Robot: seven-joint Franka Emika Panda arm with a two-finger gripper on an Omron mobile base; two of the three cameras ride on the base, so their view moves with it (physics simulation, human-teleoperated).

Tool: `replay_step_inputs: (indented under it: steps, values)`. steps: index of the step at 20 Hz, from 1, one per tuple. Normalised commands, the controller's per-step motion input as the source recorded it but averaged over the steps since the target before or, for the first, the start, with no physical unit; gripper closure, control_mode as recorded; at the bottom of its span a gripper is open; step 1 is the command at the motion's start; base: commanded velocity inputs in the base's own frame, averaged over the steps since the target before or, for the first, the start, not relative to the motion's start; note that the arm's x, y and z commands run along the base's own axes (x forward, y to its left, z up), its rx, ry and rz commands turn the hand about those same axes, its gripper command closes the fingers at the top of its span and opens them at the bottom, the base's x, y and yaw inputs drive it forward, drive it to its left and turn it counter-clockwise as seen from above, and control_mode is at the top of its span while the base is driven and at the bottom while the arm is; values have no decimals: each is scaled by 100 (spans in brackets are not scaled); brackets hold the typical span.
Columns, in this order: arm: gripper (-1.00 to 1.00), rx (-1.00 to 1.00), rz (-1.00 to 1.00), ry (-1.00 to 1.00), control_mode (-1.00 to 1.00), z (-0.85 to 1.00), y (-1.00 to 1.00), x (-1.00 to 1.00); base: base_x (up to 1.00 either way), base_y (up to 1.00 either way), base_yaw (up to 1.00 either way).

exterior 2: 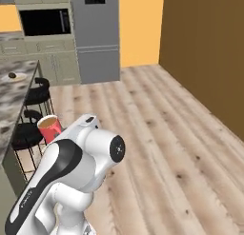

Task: Pick up the brewed coffee from the coffee machine and place it next to the breakfast plate on the dining counter.

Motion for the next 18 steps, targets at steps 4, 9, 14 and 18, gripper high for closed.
replay_step_inputs:
  steps: [4,9,14,18]
  values:
    - [100,0,0,0,100,0,0,0,99,-85,18]
    - [100,0,0,0,100,0,0,0,100,-55,33]
    - [100,0,0,0,100,0,0,0,100,-13,46]
    - [100,0,0,0,100,0,0,0,82,0,41]
